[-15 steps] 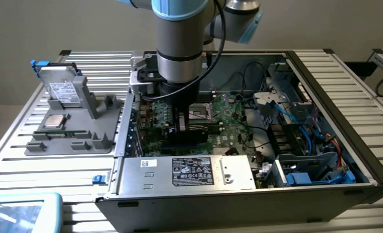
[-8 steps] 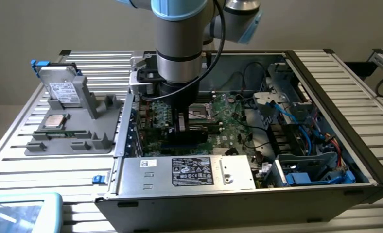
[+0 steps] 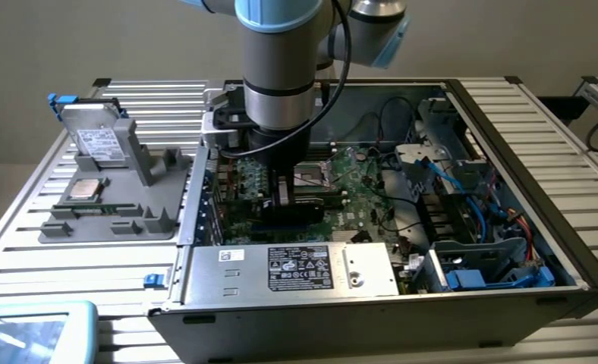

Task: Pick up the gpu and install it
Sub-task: 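Insert the gpu into the slot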

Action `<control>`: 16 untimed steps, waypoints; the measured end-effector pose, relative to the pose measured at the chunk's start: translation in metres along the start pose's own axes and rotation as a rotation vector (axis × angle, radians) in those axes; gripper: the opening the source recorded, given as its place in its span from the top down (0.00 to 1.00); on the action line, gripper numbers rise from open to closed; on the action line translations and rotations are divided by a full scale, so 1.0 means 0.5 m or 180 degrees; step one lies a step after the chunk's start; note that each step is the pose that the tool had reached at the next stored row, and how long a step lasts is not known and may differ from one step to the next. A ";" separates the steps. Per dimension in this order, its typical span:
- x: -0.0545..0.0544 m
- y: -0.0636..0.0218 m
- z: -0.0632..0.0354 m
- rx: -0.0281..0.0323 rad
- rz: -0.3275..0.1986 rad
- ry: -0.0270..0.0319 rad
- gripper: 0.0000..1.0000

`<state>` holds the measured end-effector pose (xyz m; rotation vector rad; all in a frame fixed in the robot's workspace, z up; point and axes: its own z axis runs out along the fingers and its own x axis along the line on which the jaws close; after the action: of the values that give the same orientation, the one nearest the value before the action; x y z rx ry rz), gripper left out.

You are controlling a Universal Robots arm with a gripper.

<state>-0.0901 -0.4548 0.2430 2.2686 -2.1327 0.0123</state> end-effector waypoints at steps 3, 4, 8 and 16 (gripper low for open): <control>0.000 0.000 0.000 0.0000 -0.0003 0.0000 0.73; 0.000 0.000 0.001 0.0000 -0.0003 0.0000 0.73; 0.000 0.000 0.002 0.0000 -0.0003 0.0000 0.73; 0.000 0.000 0.004 0.0001 0.0000 0.0000 0.73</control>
<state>-0.0902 -0.4550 0.2410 2.2689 -2.1326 0.0124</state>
